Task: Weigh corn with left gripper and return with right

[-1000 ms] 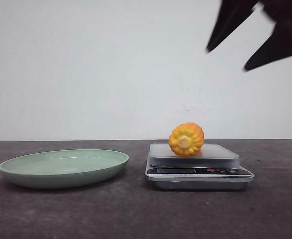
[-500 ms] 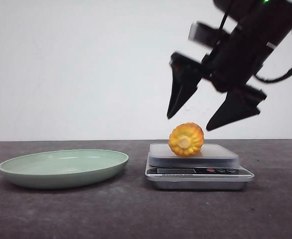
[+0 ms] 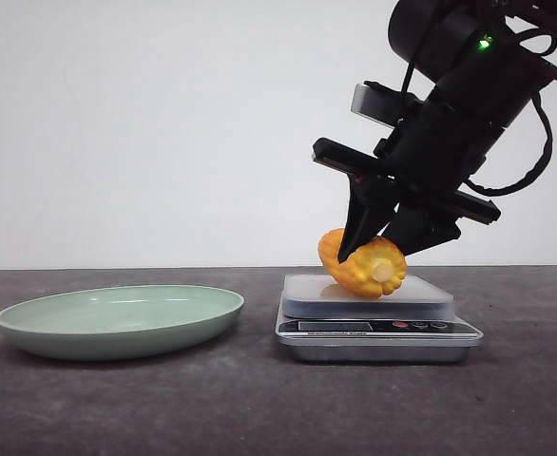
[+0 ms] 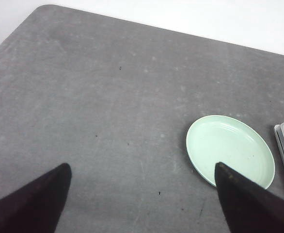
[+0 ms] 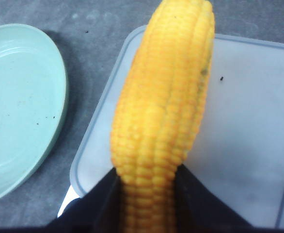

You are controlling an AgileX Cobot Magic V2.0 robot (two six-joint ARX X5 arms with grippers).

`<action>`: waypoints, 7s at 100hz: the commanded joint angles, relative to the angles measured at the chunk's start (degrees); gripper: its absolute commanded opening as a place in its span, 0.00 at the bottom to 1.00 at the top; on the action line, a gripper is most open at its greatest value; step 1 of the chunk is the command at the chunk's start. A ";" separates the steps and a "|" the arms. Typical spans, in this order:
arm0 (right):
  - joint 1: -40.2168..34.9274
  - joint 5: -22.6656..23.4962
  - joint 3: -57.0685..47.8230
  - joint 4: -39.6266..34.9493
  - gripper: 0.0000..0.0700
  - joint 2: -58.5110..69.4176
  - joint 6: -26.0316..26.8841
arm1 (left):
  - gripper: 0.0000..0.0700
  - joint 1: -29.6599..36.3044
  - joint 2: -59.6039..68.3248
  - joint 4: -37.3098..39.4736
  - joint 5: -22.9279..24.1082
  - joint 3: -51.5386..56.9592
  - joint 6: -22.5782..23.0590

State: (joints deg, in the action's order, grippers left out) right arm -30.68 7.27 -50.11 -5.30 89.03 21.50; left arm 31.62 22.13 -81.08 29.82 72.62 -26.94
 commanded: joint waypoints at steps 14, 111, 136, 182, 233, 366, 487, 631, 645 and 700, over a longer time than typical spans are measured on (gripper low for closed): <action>-2.56 0.20 -3.34 0.17 0.00 -4.17 0.31 | 0.79 0.26 -0.09 -0.20 0.17 0.55 0.68; -21.86 -7.69 -37.99 -13.86 0.00 25.99 -2.01 | 0.79 0.26 -0.09 -0.35 0.17 0.55 0.46; -22.03 -7.30 -37.97 -14.25 0.32 27.61 -0.57 | 0.79 0.26 -0.09 -0.87 0.17 0.55 0.52; -18.71 -7.50 -38.07 -16.35 0.68 23.23 -0.90 | 0.79 0.26 -0.11 -1.55 0.17 0.55 0.85; 3.50 -7.50 -38.07 -40.15 0.68 -12.94 -13.46 | 0.79 0.26 -0.09 -1.40 0.17 0.07 1.42; 14.05 -11.87 -8.39 -56.35 0.01 -75.49 -8.02 | 0.02 0.33 -0.09 15.91 -2.67 -11.23 6.75; 14.05 -11.85 -8.41 -56.22 0.01 -75.49 -8.02 | 0.02 -25.97 -15.52 63.56 -21.64 -49.27 17.49; 14.03 -11.85 -8.41 -56.19 0.01 -75.49 -8.02 | 0.02 -29.57 -21.94 70.34 -29.03 -71.82 17.42; 14.03 -11.85 -8.41 -56.19 0.01 -75.49 -8.02 | 0.02 -29.57 -21.94 70.34 -29.03 -71.82 17.42; 26.43 -12.63 12.76 -28.39 0.01 -83.49 -17.27 | 0.02 -29.57 -21.94 70.34 -29.03 -71.82 17.44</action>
State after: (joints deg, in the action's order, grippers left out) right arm -6.48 -5.87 -43.20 -38.83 6.85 5.28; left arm 2.11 0.30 -10.55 1.08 1.83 -10.00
